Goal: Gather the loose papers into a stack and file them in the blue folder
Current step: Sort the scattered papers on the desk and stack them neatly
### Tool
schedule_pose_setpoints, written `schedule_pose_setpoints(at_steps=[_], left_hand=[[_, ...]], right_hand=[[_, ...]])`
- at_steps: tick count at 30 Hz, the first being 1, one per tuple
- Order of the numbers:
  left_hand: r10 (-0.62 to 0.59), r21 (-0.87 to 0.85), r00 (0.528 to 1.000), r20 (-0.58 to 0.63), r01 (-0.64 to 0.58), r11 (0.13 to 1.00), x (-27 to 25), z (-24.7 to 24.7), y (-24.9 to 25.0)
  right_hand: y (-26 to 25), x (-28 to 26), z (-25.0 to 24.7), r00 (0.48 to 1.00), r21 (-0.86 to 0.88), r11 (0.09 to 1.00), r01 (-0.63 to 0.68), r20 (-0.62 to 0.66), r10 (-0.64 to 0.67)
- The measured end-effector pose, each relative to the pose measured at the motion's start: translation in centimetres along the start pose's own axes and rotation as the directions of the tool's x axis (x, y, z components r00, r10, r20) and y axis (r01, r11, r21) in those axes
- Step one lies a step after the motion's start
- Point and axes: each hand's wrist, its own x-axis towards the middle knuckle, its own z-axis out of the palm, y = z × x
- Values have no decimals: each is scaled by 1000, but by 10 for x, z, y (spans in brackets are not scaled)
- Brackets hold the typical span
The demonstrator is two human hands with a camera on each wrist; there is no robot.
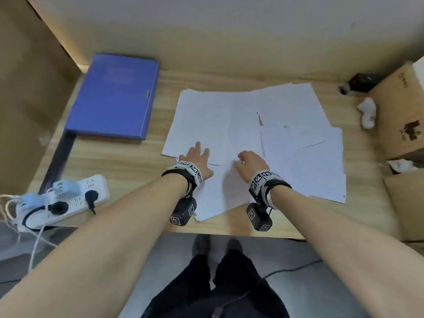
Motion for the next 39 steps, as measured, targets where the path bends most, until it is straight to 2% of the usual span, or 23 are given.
schedule_pose_setpoints(at_steps=[3,5,8,9,14,19,21,26,29,31,34,36,39], left_hand=[[-23,13,1000,9,23,1000,9,18,-8],[-8,70,1000,-27,10,997,14,29,-10],[57,226,974,-217,-7,974,19,31,-6],[79,263,965,-248,-12,965,21,30,-5],[158,401,954,-255,-44,915,30,19,-6],[229,483,942,-244,-87,871,34,20,-7],[229,436,931,-285,-87,896,35,21,-11],[179,199,908,-379,-109,974,34,20,-22],[34,-130,893,-449,-103,986,27,19,-31],[-134,-427,872,-471,-93,899,17,17,-34],[-345,-766,815,-466,-176,618,0,2,-33],[-436,-858,781,-446,-234,458,-11,-15,-35],[-523,-919,762,-382,-254,301,-25,-29,-49]], right_hand=[[11,-3,21,999,-6,999,-43,-19,42],[20,-6,35,997,20,997,-68,-31,69],[26,-5,43,992,66,993,-96,-79,102],[28,-6,46,990,83,991,-109,-80,116],[32,-1,55,980,232,956,-178,-46,194],[35,4,58,982,205,962,-178,-21,186],[37,5,56,985,223,961,-167,-5,172],[39,9,50,982,332,925,-184,21,188],[41,11,47,978,373,906,-200,29,204],[44,12,43,974,405,888,-217,28,226],[48,12,34,970,419,877,-237,44,241],[50,12,28,963,443,859,-257,43,265],[53,14,22,953,469,837,-282,37,301]])
